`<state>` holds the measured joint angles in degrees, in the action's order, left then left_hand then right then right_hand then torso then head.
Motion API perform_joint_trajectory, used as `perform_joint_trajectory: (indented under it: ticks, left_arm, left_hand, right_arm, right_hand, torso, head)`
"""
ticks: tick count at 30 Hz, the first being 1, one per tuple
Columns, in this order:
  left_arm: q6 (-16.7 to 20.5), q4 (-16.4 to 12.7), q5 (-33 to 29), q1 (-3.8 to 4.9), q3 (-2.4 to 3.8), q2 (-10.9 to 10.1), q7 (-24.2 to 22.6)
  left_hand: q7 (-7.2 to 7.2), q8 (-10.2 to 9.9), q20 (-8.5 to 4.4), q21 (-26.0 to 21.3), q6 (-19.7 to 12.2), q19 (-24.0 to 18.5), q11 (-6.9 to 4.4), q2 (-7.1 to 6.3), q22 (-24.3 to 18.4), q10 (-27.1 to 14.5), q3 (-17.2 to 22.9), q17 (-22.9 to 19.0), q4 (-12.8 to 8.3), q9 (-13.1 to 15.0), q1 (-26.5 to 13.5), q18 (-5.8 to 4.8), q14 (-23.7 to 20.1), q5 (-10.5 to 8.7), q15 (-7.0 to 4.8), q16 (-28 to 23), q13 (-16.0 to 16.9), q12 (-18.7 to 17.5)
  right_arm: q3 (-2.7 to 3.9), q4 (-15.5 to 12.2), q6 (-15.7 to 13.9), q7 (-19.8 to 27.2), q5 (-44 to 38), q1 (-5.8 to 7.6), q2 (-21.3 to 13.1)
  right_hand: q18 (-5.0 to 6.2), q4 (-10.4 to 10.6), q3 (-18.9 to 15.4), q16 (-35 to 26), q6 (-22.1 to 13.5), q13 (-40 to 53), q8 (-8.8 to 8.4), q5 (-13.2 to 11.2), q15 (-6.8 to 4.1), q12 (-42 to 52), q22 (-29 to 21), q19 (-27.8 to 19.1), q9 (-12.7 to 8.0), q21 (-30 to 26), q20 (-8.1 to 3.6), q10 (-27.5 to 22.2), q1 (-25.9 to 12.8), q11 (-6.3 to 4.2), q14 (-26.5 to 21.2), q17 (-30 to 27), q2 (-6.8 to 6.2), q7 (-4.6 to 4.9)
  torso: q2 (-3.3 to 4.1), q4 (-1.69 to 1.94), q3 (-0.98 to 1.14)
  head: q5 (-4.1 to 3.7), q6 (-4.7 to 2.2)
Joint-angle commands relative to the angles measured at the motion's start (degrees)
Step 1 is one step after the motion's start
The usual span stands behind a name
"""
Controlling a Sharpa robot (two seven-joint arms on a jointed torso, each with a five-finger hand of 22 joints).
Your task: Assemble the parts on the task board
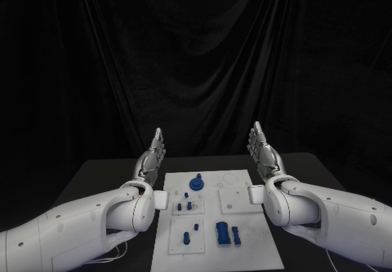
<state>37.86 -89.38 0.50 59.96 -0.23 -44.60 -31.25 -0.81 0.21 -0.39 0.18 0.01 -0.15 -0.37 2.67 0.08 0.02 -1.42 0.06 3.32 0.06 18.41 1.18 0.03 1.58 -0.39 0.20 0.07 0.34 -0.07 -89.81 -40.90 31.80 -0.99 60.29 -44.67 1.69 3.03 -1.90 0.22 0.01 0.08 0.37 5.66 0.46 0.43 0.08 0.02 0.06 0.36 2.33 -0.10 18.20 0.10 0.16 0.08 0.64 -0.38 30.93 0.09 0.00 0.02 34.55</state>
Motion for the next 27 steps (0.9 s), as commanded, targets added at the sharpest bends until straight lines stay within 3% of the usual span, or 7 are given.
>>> perform_joint_trajectory:
  ticks: [1,17,19,20,21,27]
  left_arm:
    - [6.24,-0.57,-0.50,0.20,0.23,-0.09,1.46]
    - [6.25,-0.58,-0.50,0.21,0.23,-0.09,1.46]
    - [6.25,-0.58,-0.50,0.21,0.23,-0.09,1.46]
    - [6.25,-0.58,-0.50,0.21,0.23,-0.09,1.46]
    - [6.25,-0.58,-0.50,0.21,0.23,-0.09,1.46]
    - [6.25,-0.58,-0.50,0.21,0.23,-0.09,1.46]
  left_hand:
    - [0.81,-0.21,0.39,-0.18,-0.01,0.15,0.37,-2.67,-0.08,-0.02,1.42,-0.06,-3.32,-0.06,-6.05,-1.18,-0.03,-1.58,0.39,-0.20,-0.07,-0.34]
    - [0.81,-0.21,0.39,-0.18,-0.01,0.15,0.37,-2.67,-0.08,-0.02,1.42,-0.06,-3.32,-0.06,-11.88,-1.18,-0.03,-1.58,0.39,-0.20,-0.07,-0.34]
    - [0.81,-0.21,0.39,-0.18,-0.01,0.15,0.37,-2.67,-0.08,-0.02,1.42,-0.06,-3.32,-0.06,-13.46,-1.18,-0.03,-1.58,0.39,-0.20,-0.07,-0.34]
    - [0.81,-0.21,0.39,-0.18,-0.01,0.15,0.37,-2.67,-0.08,-0.02,1.42,-0.06,-3.32,-0.06,-14.34,-1.18,-0.03,-1.58,0.39,-0.20,-0.07,-0.34]
    - [0.81,-0.21,0.39,-0.18,-0.01,0.15,0.37,-2.67,-0.08,-0.02,1.42,-0.06,-3.32,-0.06,-18.41,-1.18,-0.03,-1.58,0.39,-0.20,-0.07,-0.34]
    - [0.81,-0.21,0.39,-0.18,-0.01,0.15,0.37,-2.67,-0.08,-0.02,1.42,-0.06,-3.32,-0.06,-18.41,-1.18,-0.03,-1.58,0.39,-0.20,-0.07,-0.34]
  right_arm:
    - [0.07,-0.14,-3.22,-2.01,0.99,-0.13,-0.03]
    - [0.07,-0.14,-3.22,-2.01,0.99,-0.13,-0.03]
    - [0.07,-0.14,-3.22,-2.01,0.99,-0.13,-0.03]
    - [0.07,-0.14,-3.22,-2.01,0.99,-0.13,-0.03]
    - [0.07,-0.14,-3.22,-2.01,0.99,-0.13,-0.03]
    - [0.07,-0.14,-3.22,-2.01,0.99,-0.13,-0.03]
  right_hand:
    - [-1.69,-3.03,1.90,-0.22,-0.01,-0.08,-0.37,-5.66,-0.46,-0.43,-0.08,-0.02,-0.06,-0.36,-2.33,0.10,-5.98,-0.10,-0.16,-0.08,-0.64,0.38]
    - [-1.69,-3.03,1.90,-0.22,-0.01,-0.08,-0.37,-5.66,-0.46,-0.43,-0.08,-0.02,-0.06,-0.36,-2.33,0.10,-11.62,-0.10,-0.16,-0.08,-0.64,0.38]
    - [-1.69,-3.03,1.90,-0.22,-0.01,-0.08,-0.37,-5.66,-0.46,-0.43,-0.08,-0.02,-0.06,-0.36,-2.33,0.10,-13.63,-0.10,-0.16,-0.08,-0.64,0.38]
    - [-1.69,-3.03,1.90,-0.22,-0.01,-0.08,-0.37,-5.66,-0.46,-0.43,-0.08,-0.02,-0.06,-0.36,-2.33,0.10,-18.20,-0.10,-0.16,-0.08,-0.64,0.38]
    - [-1.69,-3.03,1.90,-0.22,-0.01,-0.08,-0.37,-5.66,-0.46,-0.43,-0.08,-0.02,-0.06,-0.36,-2.33,0.10,-18.20,-0.10,-0.16,-0.08,-0.64,0.38]
    - [-1.69,-3.03,1.90,-0.22,-0.01,-0.08,-0.37,-5.66,-0.46,-0.43,-0.08,-0.02,-0.06,-0.36,-2.33,0.10,-18.20,-0.10,-0.16,-0.08,-0.64,0.38]
  torso:
    - [0.25,-0.09,0.00]
    - [0.25,-0.09,0.00]
    - [0.25,-0.09,0.00]
    - [0.25,-0.09,0.00]
    - [0.25,-0.09,0.00]
    - [0.25,-0.09,0.00]
  head:
    - [-0.02,-0.17]
    - [-0.02,-0.17]
    - [-0.02,-0.17]
    - [-0.02,-0.17]
    - [-0.02,-0.17]
    - [-0.02,-0.17]
